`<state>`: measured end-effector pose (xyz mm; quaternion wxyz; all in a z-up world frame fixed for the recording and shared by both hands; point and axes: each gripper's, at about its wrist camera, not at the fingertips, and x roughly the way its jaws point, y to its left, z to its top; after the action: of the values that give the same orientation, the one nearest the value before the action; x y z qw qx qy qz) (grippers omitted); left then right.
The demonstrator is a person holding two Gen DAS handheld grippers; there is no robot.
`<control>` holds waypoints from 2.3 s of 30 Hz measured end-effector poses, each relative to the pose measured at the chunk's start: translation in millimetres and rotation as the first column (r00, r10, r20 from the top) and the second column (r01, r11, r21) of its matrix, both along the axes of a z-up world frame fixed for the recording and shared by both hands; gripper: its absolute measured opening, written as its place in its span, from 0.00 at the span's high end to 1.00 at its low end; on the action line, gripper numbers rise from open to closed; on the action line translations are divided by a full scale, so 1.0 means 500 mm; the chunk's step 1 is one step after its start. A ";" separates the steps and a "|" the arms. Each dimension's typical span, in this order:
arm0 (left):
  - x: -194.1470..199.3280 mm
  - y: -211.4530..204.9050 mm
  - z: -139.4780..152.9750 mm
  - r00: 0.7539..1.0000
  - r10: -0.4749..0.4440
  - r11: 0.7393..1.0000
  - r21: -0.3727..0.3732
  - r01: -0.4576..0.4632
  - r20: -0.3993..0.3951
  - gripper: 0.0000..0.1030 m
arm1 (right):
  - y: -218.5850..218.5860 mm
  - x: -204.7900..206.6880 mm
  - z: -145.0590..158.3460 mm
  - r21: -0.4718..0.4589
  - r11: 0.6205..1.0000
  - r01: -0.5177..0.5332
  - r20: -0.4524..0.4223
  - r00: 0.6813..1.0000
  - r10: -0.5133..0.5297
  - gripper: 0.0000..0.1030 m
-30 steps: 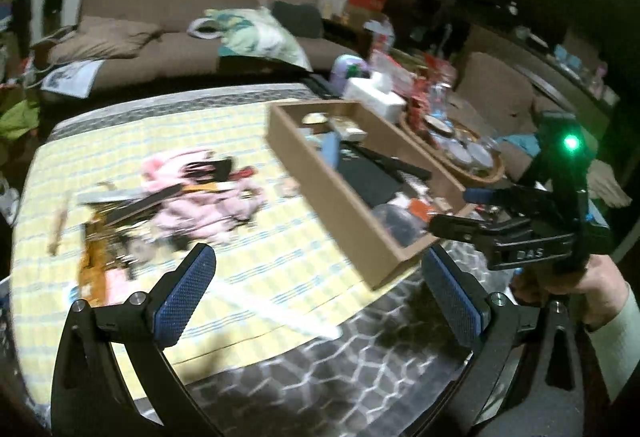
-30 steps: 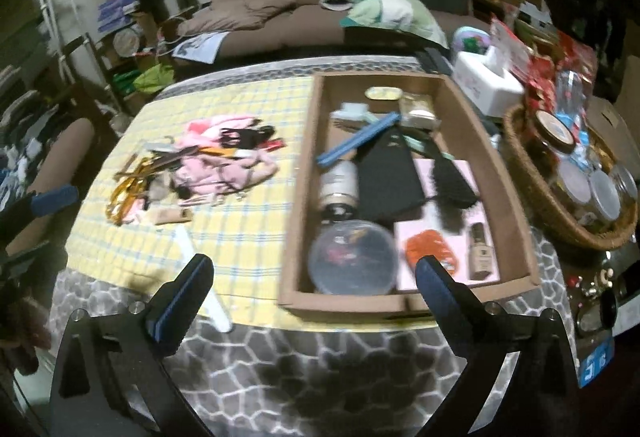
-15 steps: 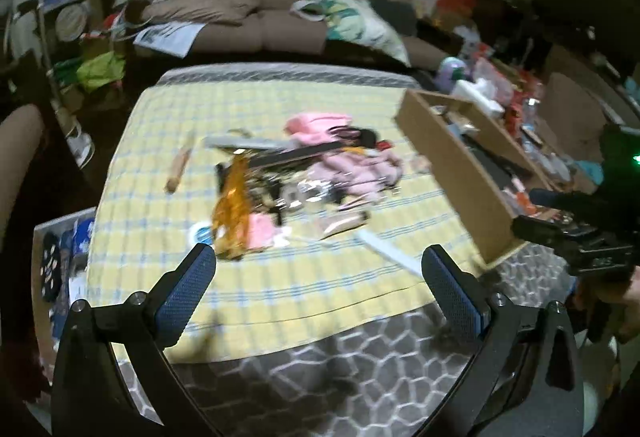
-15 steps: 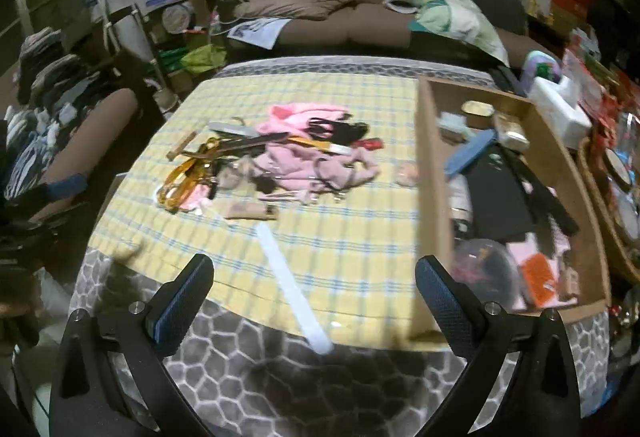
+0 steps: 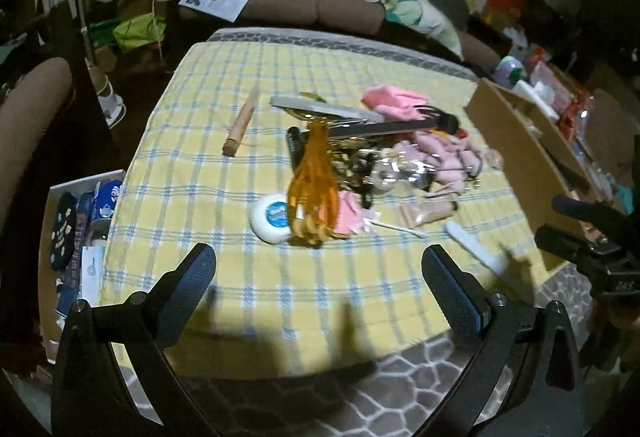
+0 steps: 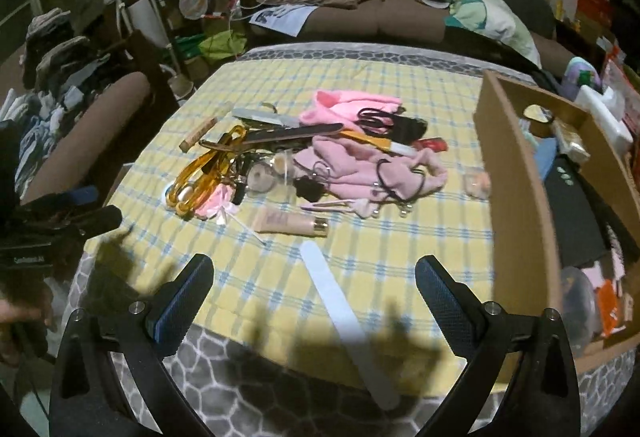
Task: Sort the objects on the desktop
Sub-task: 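Withdraw both tools from the tray back over the table, then grasp the orange whisk handle with the left tool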
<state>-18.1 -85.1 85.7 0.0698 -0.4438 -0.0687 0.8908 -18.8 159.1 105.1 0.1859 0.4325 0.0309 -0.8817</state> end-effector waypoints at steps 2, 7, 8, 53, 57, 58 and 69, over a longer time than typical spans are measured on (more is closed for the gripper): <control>-0.017 -0.002 -0.009 1.000 0.004 1.000 -0.008 -0.004 0.005 0.00 | -0.013 -0.012 -0.015 0.004 1.000 -0.006 0.007 1.000 0.006 0.00; -0.079 0.012 -0.037 1.000 -0.018 0.999 -0.041 0.019 0.025 0.00 | -0.046 -0.046 -0.048 0.026 0.999 -0.026 0.029 0.999 0.025 0.00; -0.090 0.016 -0.043 0.999 -0.024 0.998 -0.051 0.025 0.029 0.00 | -0.050 -0.053 -0.054 0.030 0.999 -0.031 0.032 0.999 0.030 0.00; -0.066 0.088 -0.080 0.985 -0.117 0.993 -0.002 0.118 0.129 0.88 | -0.058 -0.132 -0.128 -0.401 0.915 0.050 0.352 0.930 0.104 0.36; -0.073 0.032 -0.066 0.994 -0.029 0.999 0.043 0.025 0.105 0.44 | -0.065 -0.130 -0.129 -0.433 0.899 0.064 0.367 0.924 0.111 0.36; -0.075 0.013 -0.066 0.994 -0.001 0.998 0.069 -0.006 0.105 0.33 | -0.066 -0.130 -0.128 -0.439 0.896 0.063 0.366 0.924 0.114 0.36; -0.095 0.023 -0.118 0.980 -0.076 0.990 0.132 0.052 0.185 0.51 | -0.116 -0.154 -0.151 -0.497 0.866 0.056 0.386 0.908 0.162 0.50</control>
<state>-65.4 -73.5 26.6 0.1196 -0.5231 -0.1172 0.8357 -95.8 100.9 29.5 0.3178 0.5461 -0.2250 -0.7417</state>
